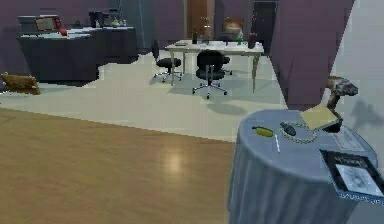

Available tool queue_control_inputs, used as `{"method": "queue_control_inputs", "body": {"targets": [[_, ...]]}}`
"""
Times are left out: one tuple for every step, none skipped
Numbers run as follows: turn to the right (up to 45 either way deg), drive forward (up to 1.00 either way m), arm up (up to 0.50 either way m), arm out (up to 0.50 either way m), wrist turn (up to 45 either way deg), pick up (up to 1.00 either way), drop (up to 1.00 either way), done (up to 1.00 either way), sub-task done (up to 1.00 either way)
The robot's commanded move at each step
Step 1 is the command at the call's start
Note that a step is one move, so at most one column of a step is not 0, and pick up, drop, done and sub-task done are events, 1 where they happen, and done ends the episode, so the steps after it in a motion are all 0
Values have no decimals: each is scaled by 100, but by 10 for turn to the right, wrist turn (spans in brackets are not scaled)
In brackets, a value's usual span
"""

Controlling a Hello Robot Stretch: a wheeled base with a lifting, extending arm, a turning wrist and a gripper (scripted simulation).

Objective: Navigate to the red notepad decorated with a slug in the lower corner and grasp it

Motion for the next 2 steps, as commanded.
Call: {"method": "queue_control_inputs", "body": {"targets": [[0, 0, -30, 0, 0, 0, 0, 0, 0], [0, 0, 0, 0, 0, 100, 0, 0, 0]]}}
